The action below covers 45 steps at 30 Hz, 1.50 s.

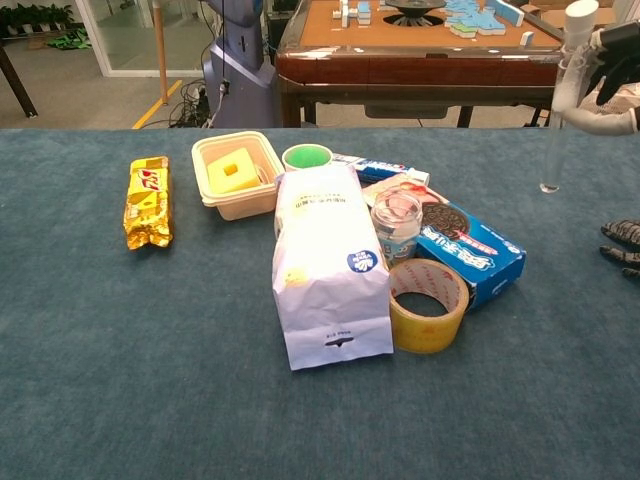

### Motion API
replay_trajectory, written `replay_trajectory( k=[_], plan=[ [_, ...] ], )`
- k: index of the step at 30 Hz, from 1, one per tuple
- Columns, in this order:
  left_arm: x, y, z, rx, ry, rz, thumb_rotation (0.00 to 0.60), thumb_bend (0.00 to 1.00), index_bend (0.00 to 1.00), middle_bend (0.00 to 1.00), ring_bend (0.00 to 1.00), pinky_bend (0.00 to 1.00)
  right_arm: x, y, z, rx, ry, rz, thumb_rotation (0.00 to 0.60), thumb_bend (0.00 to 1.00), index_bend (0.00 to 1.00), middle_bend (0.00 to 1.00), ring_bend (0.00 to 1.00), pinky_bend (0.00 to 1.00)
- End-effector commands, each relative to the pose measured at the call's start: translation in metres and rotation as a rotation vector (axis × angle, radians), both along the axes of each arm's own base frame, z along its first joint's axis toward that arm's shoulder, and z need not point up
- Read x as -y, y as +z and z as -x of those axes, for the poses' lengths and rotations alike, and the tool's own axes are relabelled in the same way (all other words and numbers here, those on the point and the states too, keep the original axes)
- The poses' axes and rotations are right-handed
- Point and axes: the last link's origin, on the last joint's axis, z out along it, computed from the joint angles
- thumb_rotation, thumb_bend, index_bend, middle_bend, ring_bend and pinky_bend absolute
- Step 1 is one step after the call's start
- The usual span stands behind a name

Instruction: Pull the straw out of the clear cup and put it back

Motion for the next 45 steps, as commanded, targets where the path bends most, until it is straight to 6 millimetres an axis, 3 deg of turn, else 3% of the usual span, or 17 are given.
replay_trajectory(
  k=[1,7,16,28,39,45],
  plan=[
    [0.0,0.0,0.0,0.0,0.001,0.0,0.6,0.17,0.19,0.12,0.16,0.03,-0.007,-0.013,-0.012,0.263,-0.047,-0.163,0.6,0.52,0.62,0.52,0.4,0.4],
    [0.001,0.001,0.0,0.001,0.002,-0.001,0.6,0.17,0.19,0.12,0.16,0.03,-0.008,-0.013,-0.025,0.471,-0.091,-0.279,0.6,0.52,0.62,0.52,0.4,0.4],
    [0.001,0.001,0.001,0.002,0.002,-0.005,0.6,0.17,0.19,0.12,0.16,0.03,-0.001,-0.015,-0.045,0.487,-0.043,-0.276,0.6,0.52,0.62,0.52,0.4,0.4],
    [0.004,0.003,0.006,0.005,0.012,-0.009,0.6,0.17,0.19,0.12,0.15,0.03,0.014,-0.043,-0.077,0.48,-0.001,-0.305,0.6,0.52,0.62,0.52,0.4,0.4],
    [0.005,0.004,0.01,0.006,0.019,-0.014,0.6,0.17,0.19,0.12,0.16,0.03,0.021,-0.077,-0.086,0.426,0.007,-0.346,0.6,0.52,0.62,0.52,0.4,0.4],
    [0.006,0.003,0.01,0.007,0.022,-0.012,0.6,0.17,0.19,0.12,0.15,0.03,0.018,-0.09,-0.081,0.397,0.005,-0.38,0.6,0.51,0.62,0.52,0.4,0.4]
  ],
)
